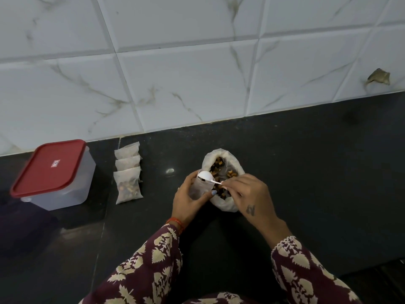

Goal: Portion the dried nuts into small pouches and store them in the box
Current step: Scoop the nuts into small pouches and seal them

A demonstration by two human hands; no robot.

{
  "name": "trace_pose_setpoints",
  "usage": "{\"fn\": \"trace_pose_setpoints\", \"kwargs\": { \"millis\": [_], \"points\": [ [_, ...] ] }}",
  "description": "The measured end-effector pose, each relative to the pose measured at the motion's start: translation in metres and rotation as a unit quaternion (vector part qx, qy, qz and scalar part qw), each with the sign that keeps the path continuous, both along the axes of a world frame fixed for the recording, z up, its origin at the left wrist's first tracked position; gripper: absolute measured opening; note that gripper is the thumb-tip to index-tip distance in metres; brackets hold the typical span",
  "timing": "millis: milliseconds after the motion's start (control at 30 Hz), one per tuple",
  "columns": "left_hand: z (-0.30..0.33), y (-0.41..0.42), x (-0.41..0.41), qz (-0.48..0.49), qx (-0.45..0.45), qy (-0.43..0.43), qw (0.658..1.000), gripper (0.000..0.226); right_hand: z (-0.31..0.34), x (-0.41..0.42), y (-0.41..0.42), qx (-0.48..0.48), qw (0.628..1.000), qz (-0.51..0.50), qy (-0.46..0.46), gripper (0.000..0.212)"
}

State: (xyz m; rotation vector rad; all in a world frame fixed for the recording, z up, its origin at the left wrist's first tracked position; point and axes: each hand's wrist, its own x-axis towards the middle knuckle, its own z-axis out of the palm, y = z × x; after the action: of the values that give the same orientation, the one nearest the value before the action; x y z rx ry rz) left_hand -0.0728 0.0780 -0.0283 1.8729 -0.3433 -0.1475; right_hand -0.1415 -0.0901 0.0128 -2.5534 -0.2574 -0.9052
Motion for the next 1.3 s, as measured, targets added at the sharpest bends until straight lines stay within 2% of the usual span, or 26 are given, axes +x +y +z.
{"fn": "trace_pose_setpoints", "kwargs": {
  "millis": [233, 367, 433, 500, 567, 633, 800, 967, 1300],
  "points": [
    [-0.002, 0.002, 0.000, -0.006, -0.014, -0.001, 1.000, 0.064, 0.000, 0.002, -0.003, 0.071, 0.997, -0.025, 0.032, 0.017],
    [-0.002, 0.002, 0.001, 0.001, -0.009, -0.006, 1.000, 0.061, 0.009, 0.001, -0.005, 0.213, 0.974, -0.059, 0.052, 0.015],
    [-0.002, 0.003, 0.001, 0.003, -0.005, -0.004, 1.000, 0.062, 0.011, 0.001, -0.008, 0.251, 0.962, -0.052, 0.091, 0.014],
    [-0.004, 0.003, 0.002, -0.002, 0.000, -0.007, 1.000, 0.063, 0.008, 0.000, -0.007, 0.202, 0.971, -0.033, 0.126, 0.015],
    [-0.006, 0.002, 0.002, -0.005, 0.007, -0.010, 1.000, 0.064, 0.004, 0.000, -0.004, 0.147, 0.985, -0.039, 0.082, 0.016],
    [-0.006, 0.001, 0.002, 0.004, 0.005, -0.009, 1.000, 0.062, 0.002, 0.001, -0.003, 0.132, 0.990, -0.043, 0.034, 0.017],
    [-0.004, 0.002, 0.002, -0.003, 0.004, -0.012, 1.000, 0.059, -0.003, 0.004, -0.004, 0.064, 0.997, -0.026, 0.045, 0.017],
    [-0.006, 0.003, 0.002, 0.001, 0.007, -0.009, 1.000, 0.064, -0.003, 0.004, -0.004, 0.074, 0.997, -0.032, 0.015, 0.019],
    [-0.011, 0.003, 0.003, 0.011, 0.003, 0.007, 1.000, 0.085, -0.006, 0.004, -0.003, 0.096, 0.994, -0.029, 0.035, 0.018]
  ]
}}
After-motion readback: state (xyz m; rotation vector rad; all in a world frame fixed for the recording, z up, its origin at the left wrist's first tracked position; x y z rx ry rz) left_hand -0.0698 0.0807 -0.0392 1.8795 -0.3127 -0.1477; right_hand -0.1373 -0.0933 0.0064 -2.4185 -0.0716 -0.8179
